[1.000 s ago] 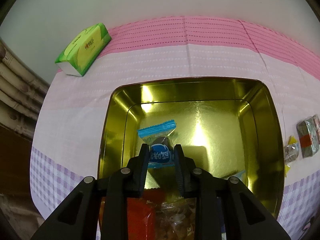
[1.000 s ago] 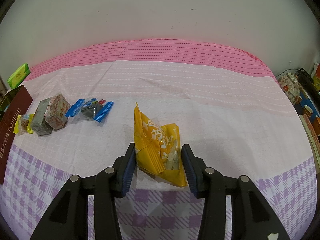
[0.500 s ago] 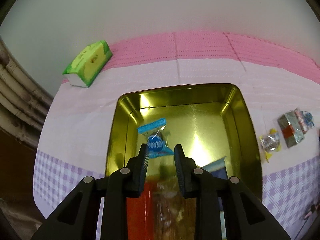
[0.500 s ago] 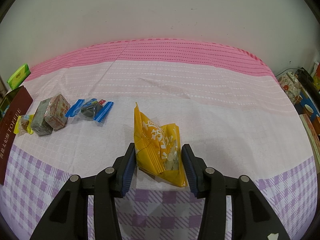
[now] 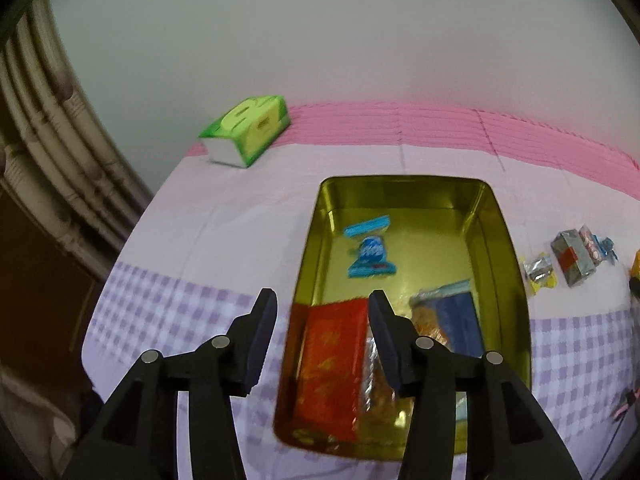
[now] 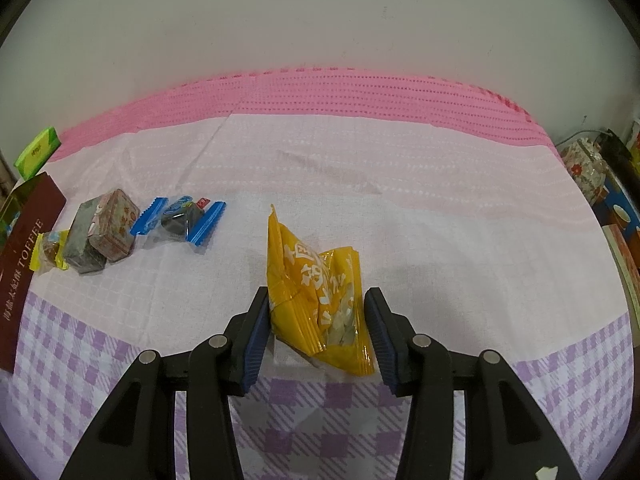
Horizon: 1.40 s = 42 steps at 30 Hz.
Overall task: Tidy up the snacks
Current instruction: 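Carry the yellow bag into the tin with the right gripper and release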
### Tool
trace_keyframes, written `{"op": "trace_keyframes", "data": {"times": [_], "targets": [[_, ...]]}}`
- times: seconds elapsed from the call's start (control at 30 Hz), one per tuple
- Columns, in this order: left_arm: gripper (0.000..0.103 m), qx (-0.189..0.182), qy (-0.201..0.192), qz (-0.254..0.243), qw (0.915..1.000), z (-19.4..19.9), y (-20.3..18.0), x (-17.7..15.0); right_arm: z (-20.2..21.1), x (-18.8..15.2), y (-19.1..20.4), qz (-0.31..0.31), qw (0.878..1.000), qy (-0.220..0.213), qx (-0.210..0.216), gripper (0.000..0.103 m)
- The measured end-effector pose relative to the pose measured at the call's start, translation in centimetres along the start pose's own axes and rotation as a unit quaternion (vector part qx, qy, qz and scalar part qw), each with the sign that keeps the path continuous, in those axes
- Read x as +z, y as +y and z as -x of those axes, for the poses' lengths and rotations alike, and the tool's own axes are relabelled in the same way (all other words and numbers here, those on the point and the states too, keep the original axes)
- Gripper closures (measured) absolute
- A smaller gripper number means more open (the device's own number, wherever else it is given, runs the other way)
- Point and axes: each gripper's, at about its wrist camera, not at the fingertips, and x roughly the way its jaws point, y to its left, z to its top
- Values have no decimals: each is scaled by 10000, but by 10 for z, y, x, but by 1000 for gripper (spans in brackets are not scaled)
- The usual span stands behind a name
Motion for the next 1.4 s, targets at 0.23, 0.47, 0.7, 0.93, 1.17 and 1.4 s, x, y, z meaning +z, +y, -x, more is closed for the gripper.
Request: {"op": "trace_keyframes", "data": {"times": [0.23,0.47,0.7,0.93,1.17,1.4], "targets": [[47,45,33,124,9999,5,15,-15,0,4,6,-4,9998,125,-121,67],[41,89,-67,229,9997,8,27,-17,13,9,25,104,9994,31,-322,69],[39,85,74,418,9991,3,35,-17,43,35,74,318,9984,-313,355,69],[36,88,171,460,9988,-1,38,-18,59,58,166,869,9883,-421,1183,69],[36,184,137,726,9971,-2,50,-17,58,67,253,1339,9760,-293,1691,69],[36,346,126,941,9949,-5,64,-17,43,71,310,1777,9677,-208,1778,68]]}}
